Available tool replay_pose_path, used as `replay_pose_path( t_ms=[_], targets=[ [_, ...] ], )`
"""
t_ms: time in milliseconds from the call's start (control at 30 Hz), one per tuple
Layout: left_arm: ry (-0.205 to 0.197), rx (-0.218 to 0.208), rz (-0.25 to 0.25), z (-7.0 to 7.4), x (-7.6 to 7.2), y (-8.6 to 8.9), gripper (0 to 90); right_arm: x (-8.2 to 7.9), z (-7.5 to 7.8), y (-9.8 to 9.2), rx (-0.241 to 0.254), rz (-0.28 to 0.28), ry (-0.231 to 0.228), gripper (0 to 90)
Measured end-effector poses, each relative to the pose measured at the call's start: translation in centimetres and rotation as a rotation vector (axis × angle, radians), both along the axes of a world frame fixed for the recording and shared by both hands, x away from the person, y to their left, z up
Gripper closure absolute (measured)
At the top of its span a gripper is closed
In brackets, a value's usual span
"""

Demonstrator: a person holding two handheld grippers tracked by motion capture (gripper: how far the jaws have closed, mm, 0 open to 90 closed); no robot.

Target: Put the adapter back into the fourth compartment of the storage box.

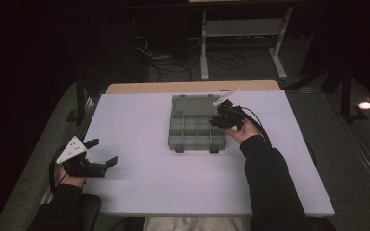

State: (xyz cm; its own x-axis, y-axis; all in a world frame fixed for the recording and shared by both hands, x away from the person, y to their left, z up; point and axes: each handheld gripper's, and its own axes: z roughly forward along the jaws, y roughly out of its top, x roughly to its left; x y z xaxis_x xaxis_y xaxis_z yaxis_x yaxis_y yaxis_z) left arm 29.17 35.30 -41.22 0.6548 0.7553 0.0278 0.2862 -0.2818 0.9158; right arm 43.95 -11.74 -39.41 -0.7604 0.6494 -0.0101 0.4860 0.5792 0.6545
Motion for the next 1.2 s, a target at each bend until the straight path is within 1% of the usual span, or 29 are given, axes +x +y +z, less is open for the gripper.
replay_pose_path(
  t_ms=[200,233,333,367,467,667,700,733,800,833,867,900,933,967,1067,1100,1133,1167,1200],
  targets=[
    [0.001,0.000,-0.001,0.0,0.0,0.0,0.0,0.5,-0.5,0.0,-0.008,-0.016,0.011,75.3],
    [0.000,0.000,0.000,0.0,0.0,0.0,0.0,0.6,-0.6,-0.2,-0.009,-0.026,0.012,75.2],
    [0.001,0.000,-0.001,0.0,0.0,0.0,0.0,0.7,-0.6,-0.2,-0.007,-0.027,0.010,75.2],
    [0.000,0.001,-0.002,0.0,0.0,0.0,0.0,0.7,-0.9,-0.2,-0.015,-0.029,0.019,74.8],
    [0.001,0.000,0.000,0.0,0.0,0.0,0.0,0.8,-1.0,-0.2,-0.018,-0.028,0.023,74.6],
    [0.001,0.001,-0.002,0.0,0.0,0.0,0.0,0.7,-1.0,-0.5,-0.005,-0.034,0.017,72.2],
    [0.001,0.001,-0.002,0.0,0.0,0.0,0.0,0.6,-0.9,-0.7,0.006,-0.044,0.008,72.2],
    [0.000,0.001,-0.003,0.0,0.0,0.0,0.0,0.6,-0.9,-0.7,0.006,-0.044,0.008,70.6],
    [-0.001,0.002,-0.003,0.0,0.0,0.0,0.0,0.0,-0.8,-1.3,0.021,-0.056,-0.011,65.6],
    [-0.001,0.002,-0.003,0.0,0.0,0.0,0.0,0.0,-0.8,-1.3,0.021,-0.056,-0.011,65.6],
    [-0.001,0.001,-0.002,0.0,0.0,0.0,0.0,-0.1,-0.6,-1.4,0.022,-0.059,-0.014,63.8],
    [-0.001,0.002,-0.002,0.0,0.0,0.0,0.0,-0.2,-0.5,-1.6,0.030,-0.067,-0.020,60.9],
    [0.000,0.003,-0.002,0.0,0.0,0.0,0.0,-0.4,-0.2,-1.9,0.047,-0.071,-0.022,52.8],
    [0.000,0.002,-0.002,0.0,0.0,0.0,0.0,-0.4,-0.2,-1.9,0.047,-0.071,-0.022,52.8],
    [0.000,0.002,0.000,0.0,0.0,0.0,0.0,-0.8,0.4,-2.5,0.066,-0.078,-0.036,43.9],
    [0.000,0.002,0.000,0.0,0.0,0.0,0.0,-0.8,0.4,-2.5,0.066,-0.078,-0.036,43.9],
    [0.000,0.002,-0.001,0.0,0.0,0.0,0.0,-0.9,0.5,-2.6,0.068,-0.084,-0.044,40.7],
    [0.000,0.002,-0.001,0.0,0.0,0.0,0.0,-1.1,0.8,-3.0,0.083,-0.106,-0.052,32.5],
    [0.000,0.002,-0.001,0.0,0.0,0.0,0.0,-1.2,1.0,-3.2,0.096,-0.117,-0.047,28.4]
  ],
)
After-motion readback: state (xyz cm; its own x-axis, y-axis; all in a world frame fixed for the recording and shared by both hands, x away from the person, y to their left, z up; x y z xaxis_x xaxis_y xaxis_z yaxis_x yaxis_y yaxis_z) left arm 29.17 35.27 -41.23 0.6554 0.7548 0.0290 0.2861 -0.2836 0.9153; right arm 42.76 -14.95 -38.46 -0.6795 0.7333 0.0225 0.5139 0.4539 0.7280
